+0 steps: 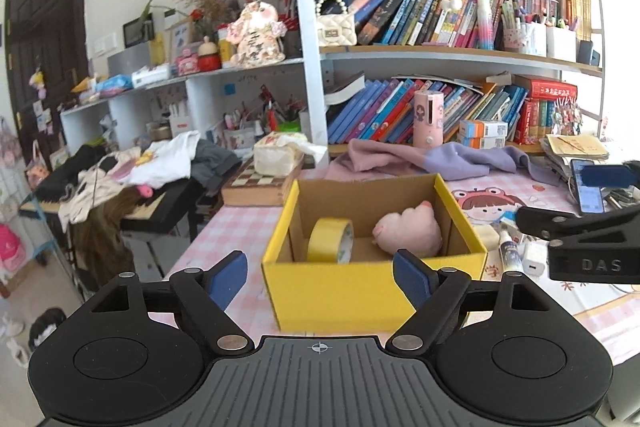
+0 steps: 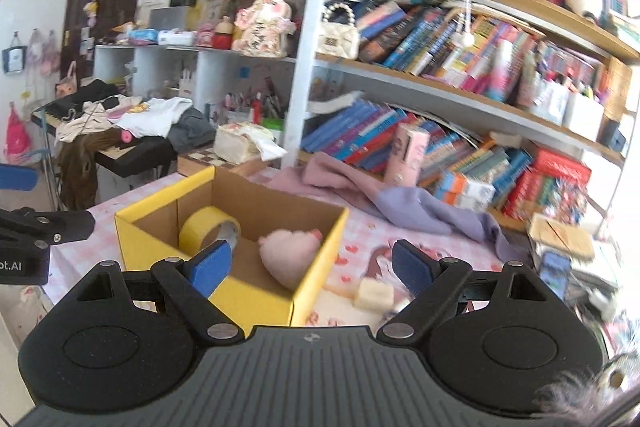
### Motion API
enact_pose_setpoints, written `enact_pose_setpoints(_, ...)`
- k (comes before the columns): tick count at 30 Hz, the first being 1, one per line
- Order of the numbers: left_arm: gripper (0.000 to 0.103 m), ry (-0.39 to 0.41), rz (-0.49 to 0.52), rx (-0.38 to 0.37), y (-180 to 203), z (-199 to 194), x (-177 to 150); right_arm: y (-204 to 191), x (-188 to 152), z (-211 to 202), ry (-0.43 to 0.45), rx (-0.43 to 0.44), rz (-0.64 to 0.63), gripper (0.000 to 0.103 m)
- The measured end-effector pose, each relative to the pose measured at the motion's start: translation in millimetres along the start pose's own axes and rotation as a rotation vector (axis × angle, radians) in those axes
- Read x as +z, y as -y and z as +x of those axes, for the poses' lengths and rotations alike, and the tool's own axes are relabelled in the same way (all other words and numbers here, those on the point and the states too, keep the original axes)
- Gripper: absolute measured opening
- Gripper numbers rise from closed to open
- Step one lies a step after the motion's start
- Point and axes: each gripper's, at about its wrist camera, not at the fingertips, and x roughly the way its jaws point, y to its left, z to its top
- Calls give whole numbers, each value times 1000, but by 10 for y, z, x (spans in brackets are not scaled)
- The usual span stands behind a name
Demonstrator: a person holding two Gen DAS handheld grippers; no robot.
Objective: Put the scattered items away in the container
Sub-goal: 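Raise both tools out of the box and back away, then move both tools toward the spray bottle and white charger on the tablecloth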
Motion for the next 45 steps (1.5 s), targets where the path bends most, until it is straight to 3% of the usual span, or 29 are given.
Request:
enact_pose_setpoints(12, 86, -38, -34, 13, 39, -168, -334, -60, -464, -301, -73, -79, 95, 87)
enact_pose_setpoints(28, 92, -172, 12, -21, 254, -154, -663, -144, -783, -339, -234, -14, 83, 87)
enact_pose_setpoints(45, 93, -250, 47, -67, 459, -154, -755, -96, -910, -415, -286, 7, 82, 93)
